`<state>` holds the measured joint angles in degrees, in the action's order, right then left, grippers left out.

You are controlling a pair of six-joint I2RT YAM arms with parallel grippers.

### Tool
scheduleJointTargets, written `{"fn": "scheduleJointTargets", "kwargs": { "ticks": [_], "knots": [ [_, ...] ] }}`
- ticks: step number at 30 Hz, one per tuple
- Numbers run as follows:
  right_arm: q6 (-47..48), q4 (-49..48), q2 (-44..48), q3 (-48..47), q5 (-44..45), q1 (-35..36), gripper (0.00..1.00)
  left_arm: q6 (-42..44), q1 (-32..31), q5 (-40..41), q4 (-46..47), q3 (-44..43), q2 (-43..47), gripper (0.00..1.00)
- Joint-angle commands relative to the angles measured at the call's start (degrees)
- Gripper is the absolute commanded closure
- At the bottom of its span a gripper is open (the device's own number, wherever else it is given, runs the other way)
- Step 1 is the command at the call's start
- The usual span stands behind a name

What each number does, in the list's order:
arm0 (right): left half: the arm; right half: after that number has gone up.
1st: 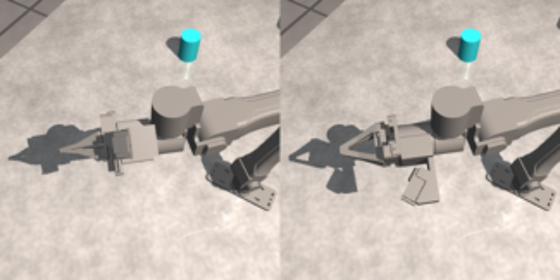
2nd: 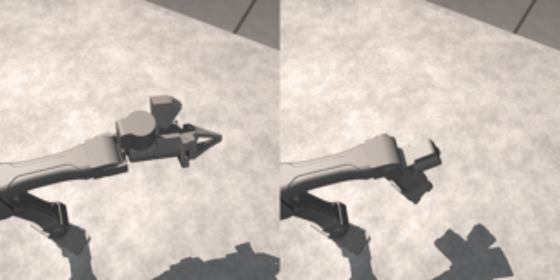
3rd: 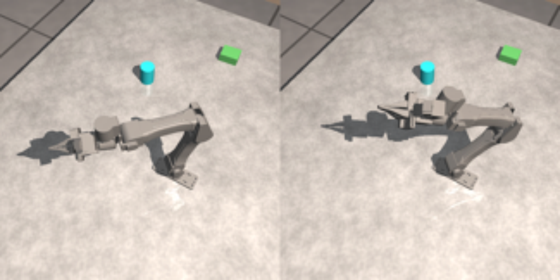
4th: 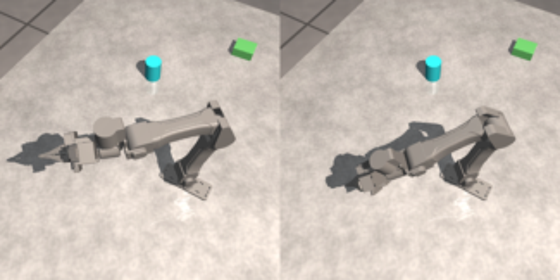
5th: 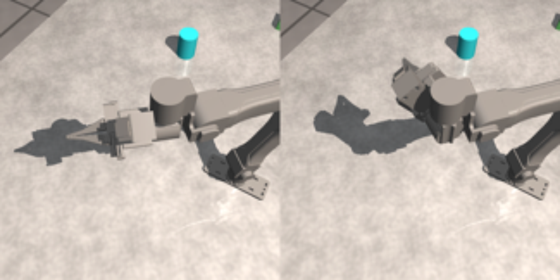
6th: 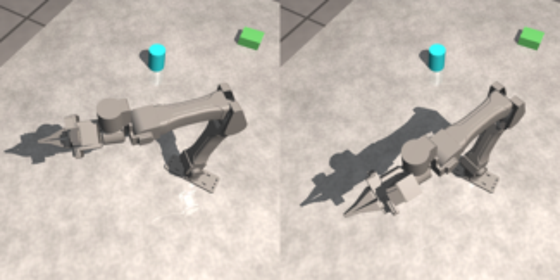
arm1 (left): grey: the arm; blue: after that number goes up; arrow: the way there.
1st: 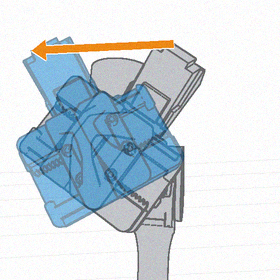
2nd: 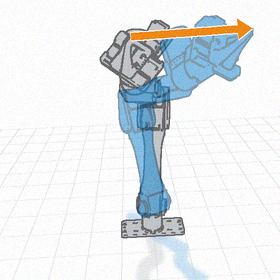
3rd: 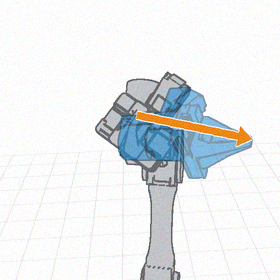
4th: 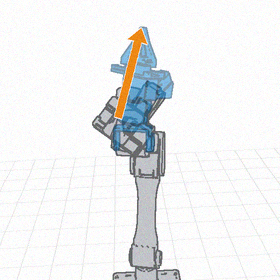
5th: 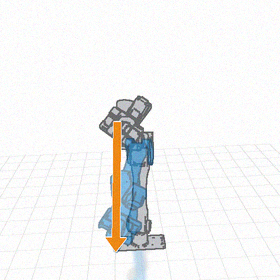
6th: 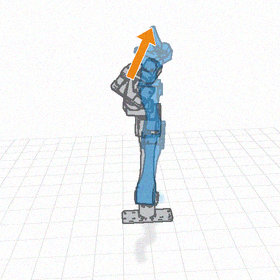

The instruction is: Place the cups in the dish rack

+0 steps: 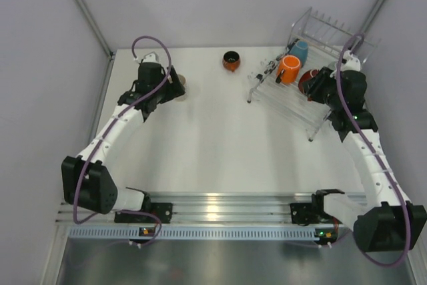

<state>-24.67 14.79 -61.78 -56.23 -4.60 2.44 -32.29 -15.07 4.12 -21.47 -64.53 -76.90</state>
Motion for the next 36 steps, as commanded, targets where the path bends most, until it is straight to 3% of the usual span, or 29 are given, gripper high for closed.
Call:
{"fn": "scheduleJointTargets", "kwargs": {
  "ticks": [1, 10, 27, 31, 32, 34, 35, 36],
  "knots": [
    [-2.66, -8.28, 2.89, 3.58, -10.15, -0.59, 0.63, 4.07, 0.92, 5.72, -3.93, -4.20, -1.93, 0.18],
    [-3.64, -8.20, 0.69, 3.41, -13.15, 1.34, 0.63, 5.84, 3.64, 7.75, -3.93, -8.76, -9.21, 0.20],
    [-2.40, -8.63, 0.34, 4.46, -10.69, 2.31, 0.63, 3.99, 7.42, -1.05, -2.08, -18.61, -28.38, 0.30],
    [-2.32, -8.72, 0.17, 4.37, -10.87, 2.22, 0.63, 3.38, 8.21, -1.83, -1.99, -17.30, -28.30, 0.47],
    [-2.49, -8.90, 0.08, 4.55, -10.78, 2.22, 0.63, 3.29, 8.39, -2.44, -1.99, -17.03, -28.13, 0.59],
    [-2.40, -9.60, -0.01, 4.90, -11.56, 2.22, 0.62, 3.03, 8.74, -3.50, -1.99, -16.51, -27.69, 0.71],
    [-2.40, -10.73, 0.08, 5.42, -12.09, 2.22, 0.61, 2.77, 8.83, -3.85, -2.08, -16.24, -27.43, 0.83],
    [-2.49, -11.35, 0.17, 5.69, -12.71, 2.31, 0.60, 2.24, 9.09, -7.60, -1.91, -15.98, -27.07, 0.87]
  ]
}}
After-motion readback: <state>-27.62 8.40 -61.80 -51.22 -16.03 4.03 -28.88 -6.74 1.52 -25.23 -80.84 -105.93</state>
